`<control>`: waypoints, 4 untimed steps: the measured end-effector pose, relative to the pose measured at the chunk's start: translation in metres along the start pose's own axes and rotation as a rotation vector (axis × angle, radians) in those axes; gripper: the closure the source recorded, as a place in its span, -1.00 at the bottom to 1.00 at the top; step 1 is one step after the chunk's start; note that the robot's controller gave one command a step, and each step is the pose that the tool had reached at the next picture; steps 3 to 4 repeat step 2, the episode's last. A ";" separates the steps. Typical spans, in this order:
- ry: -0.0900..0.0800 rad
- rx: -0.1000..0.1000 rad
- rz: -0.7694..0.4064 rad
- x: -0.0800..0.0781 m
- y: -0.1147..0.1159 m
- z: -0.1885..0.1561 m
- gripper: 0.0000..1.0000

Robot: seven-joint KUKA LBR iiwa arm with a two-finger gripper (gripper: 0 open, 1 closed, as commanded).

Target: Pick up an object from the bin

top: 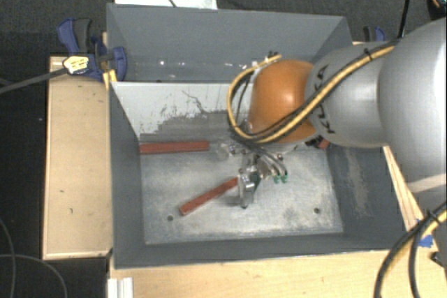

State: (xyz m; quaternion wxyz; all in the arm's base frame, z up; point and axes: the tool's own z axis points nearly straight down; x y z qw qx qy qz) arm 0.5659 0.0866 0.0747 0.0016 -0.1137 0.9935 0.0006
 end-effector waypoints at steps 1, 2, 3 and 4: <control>0.002 0.000 0.003 0.001 0.000 0.001 1.00; -0.008 0.001 0.050 -0.003 0.001 -0.147 1.00; -0.008 0.001 0.050 -0.003 0.001 -0.147 1.00; -0.008 0.001 0.050 -0.003 0.001 -0.147 1.00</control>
Offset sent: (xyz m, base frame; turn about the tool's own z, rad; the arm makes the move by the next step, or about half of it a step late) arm 0.0000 0.0000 0.0000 0.0000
